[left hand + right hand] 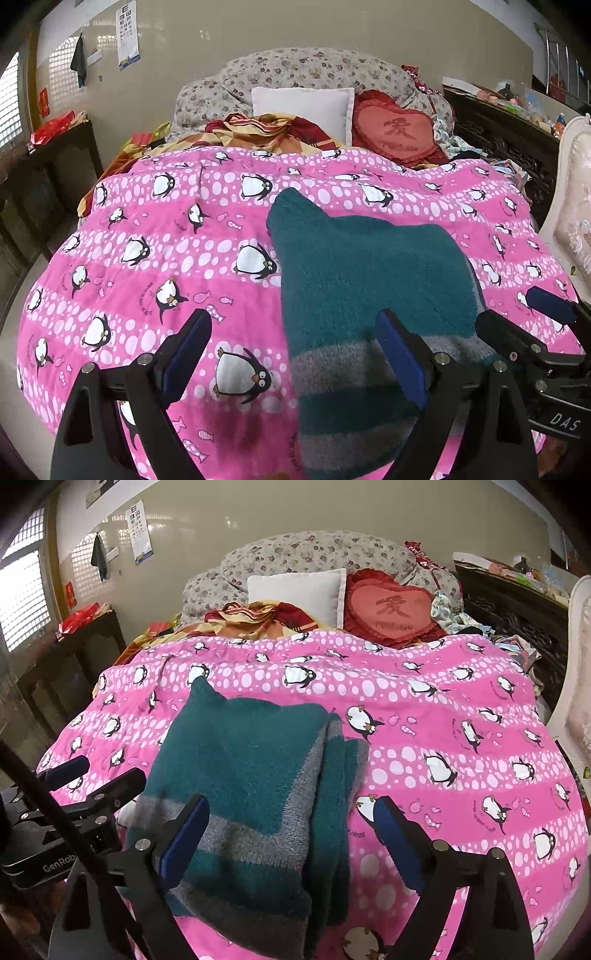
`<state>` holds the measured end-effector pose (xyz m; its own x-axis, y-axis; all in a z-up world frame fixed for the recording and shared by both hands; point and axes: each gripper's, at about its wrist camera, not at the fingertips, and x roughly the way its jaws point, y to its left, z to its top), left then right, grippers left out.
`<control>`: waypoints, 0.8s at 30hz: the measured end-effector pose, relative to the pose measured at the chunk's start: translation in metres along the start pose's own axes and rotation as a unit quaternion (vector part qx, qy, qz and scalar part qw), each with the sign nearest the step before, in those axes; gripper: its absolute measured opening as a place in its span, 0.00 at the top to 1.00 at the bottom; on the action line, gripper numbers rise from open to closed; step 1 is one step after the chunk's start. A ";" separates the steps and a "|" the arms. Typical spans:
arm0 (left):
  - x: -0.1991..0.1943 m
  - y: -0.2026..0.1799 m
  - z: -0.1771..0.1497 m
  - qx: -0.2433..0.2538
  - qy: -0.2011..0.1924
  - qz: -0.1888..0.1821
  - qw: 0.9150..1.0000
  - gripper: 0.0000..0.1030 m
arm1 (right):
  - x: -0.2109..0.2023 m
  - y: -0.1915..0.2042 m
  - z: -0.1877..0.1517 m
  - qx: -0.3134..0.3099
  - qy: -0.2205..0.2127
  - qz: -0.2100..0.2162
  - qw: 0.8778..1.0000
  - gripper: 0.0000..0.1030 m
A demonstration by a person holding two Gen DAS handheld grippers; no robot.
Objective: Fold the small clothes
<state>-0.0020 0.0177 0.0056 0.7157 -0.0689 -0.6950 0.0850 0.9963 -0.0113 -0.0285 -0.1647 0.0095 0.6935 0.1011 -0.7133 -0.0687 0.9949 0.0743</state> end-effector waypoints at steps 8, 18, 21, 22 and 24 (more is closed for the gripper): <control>0.002 -0.001 -0.001 0.002 0.004 -0.002 1.000 0.13 | 0.001 0.000 0.000 0.000 0.001 0.001 1.000 0.09; 0.002 -0.001 -0.002 0.003 0.004 -0.002 1.000 0.13 | 0.002 0.001 0.000 0.000 0.002 0.002 1.000 0.09; 0.002 -0.002 -0.002 0.003 0.004 -0.002 1.000 0.13 | 0.002 0.001 0.000 0.000 0.002 0.001 1.000 0.09; 0.002 -0.002 -0.002 0.003 0.004 -0.002 1.000 0.13 | 0.002 0.001 0.000 -0.001 0.002 0.001 1.000 0.09; 0.003 -0.003 -0.002 0.004 0.004 -0.003 1.000 0.13 | 0.002 0.001 0.000 0.000 0.002 0.002 1.000 0.09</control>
<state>-0.0014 0.0148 0.0023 0.7090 -0.0734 -0.7014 0.0941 0.9955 -0.0092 -0.0269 -0.1638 0.0079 0.6897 0.1051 -0.7164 -0.0718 0.9945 0.0768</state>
